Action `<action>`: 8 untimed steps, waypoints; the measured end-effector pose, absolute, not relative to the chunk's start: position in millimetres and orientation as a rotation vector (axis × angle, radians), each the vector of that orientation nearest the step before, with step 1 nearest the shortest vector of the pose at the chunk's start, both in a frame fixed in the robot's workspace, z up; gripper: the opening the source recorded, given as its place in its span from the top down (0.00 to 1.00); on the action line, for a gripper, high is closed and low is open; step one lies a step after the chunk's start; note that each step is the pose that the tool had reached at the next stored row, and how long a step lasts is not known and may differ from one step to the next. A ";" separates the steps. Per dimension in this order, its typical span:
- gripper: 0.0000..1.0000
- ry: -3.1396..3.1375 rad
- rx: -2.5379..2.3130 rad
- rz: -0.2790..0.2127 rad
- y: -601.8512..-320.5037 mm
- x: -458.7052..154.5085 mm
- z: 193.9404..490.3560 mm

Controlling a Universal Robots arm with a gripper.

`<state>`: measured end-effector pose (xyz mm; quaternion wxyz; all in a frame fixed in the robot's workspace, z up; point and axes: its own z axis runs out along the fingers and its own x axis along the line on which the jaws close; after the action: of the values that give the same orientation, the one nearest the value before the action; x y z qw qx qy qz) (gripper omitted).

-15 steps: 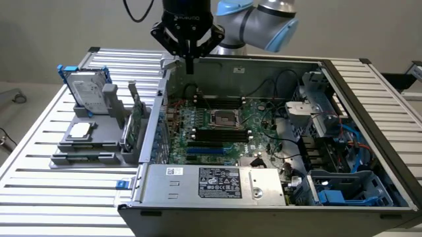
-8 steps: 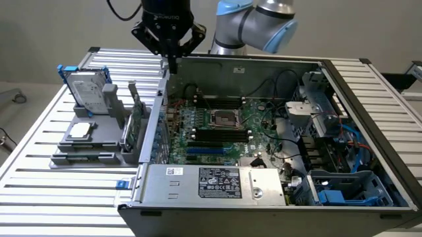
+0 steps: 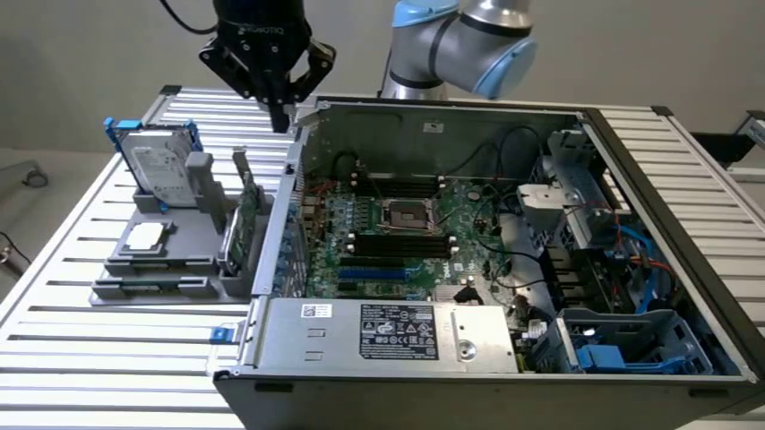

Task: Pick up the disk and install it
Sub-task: 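Reach for the disk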

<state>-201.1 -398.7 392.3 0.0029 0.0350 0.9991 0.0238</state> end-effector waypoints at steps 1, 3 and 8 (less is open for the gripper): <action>0.89 3.134 0.110 0.074 -398.7 -204.9 392.3; 0.89 3.137 0.109 0.074 -398.6 -212.7 392.2; 0.89 3.143 0.108 0.074 -398.3 -230.2 392.0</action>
<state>-230.2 -398.3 392.0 -0.0022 0.0344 0.9991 0.0236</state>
